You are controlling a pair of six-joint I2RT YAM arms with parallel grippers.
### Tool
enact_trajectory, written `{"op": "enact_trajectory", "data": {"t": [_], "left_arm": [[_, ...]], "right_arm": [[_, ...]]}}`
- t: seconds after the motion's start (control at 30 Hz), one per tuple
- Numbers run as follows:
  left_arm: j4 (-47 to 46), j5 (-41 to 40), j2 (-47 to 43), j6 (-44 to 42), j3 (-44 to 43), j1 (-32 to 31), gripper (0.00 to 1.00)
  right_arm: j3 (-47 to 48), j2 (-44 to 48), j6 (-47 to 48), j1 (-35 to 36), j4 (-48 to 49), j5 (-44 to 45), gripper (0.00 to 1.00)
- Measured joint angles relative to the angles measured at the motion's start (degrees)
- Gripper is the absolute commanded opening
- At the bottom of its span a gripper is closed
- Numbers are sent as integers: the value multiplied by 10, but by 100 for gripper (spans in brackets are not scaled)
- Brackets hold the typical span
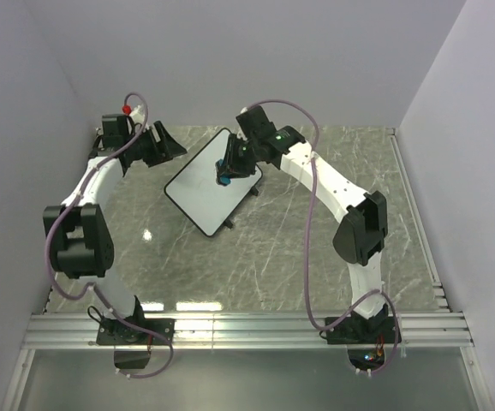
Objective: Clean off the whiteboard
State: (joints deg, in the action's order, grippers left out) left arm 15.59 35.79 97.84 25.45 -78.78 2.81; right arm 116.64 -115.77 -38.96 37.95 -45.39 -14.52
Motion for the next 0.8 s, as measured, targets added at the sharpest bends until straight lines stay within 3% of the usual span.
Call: {"op": "enact_trajectory", "data": {"t": [0.3, 0.43, 0.7, 0.8], "left_arm": [[-58, 156, 90, 19, -23, -5, 56], [-63, 175, 101, 21, -34, -15, 42], [-48, 167, 140, 7, -77, -35, 34], [-37, 157, 144, 2, -77, -38, 24]], "right_arm": [[36, -45, -35, 0, -14, 1, 0], [52, -61, -50, 0, -8, 6, 0], [52, -79, -80, 0, 3, 21, 0], [52, -84, -95, 0, 24, 24, 0]]}}
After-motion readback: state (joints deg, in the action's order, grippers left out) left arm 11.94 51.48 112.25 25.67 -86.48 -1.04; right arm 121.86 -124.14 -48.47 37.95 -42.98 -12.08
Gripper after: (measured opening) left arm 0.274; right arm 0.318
